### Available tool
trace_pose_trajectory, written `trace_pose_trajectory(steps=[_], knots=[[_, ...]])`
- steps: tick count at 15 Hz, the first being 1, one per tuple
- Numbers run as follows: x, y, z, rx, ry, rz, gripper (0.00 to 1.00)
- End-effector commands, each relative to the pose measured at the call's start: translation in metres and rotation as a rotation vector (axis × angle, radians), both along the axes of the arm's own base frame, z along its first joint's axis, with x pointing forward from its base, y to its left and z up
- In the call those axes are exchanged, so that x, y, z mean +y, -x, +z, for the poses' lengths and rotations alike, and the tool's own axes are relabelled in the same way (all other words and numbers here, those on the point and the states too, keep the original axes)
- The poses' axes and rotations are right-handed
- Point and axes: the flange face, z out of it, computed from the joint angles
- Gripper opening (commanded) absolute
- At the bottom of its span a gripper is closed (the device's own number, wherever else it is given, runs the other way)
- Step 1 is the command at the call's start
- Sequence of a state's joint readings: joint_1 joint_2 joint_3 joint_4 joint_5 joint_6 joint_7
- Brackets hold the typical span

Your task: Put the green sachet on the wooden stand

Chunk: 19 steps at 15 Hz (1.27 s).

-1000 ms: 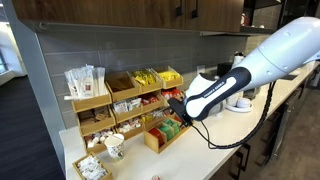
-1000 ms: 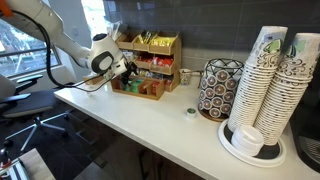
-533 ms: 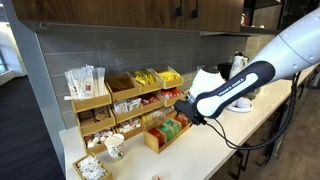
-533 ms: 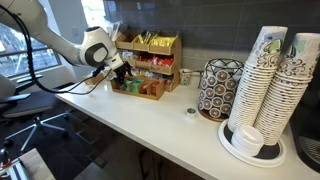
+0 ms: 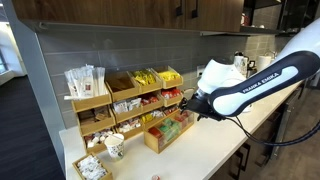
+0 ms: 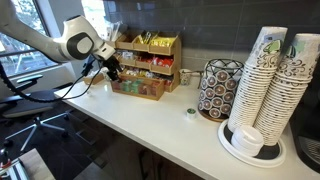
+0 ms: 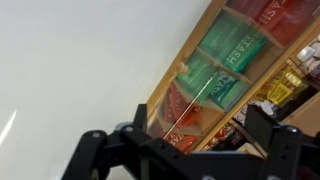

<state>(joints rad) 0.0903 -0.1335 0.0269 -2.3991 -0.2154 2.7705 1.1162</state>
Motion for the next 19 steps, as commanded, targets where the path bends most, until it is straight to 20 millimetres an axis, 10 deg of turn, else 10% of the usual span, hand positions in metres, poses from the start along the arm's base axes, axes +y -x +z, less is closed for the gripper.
trace_pose_trajectory(steps=[1, 13, 19], knots=[[0.000, 0.023, 0.010, -0.021, 0.046, 0.090, 1.00], [0.006, 0.059, 0.047, 0.033, 0.164, 0.457, 1.00], [0.008, 0.046, 0.045, 0.017, 0.161, 0.424, 1.00]])
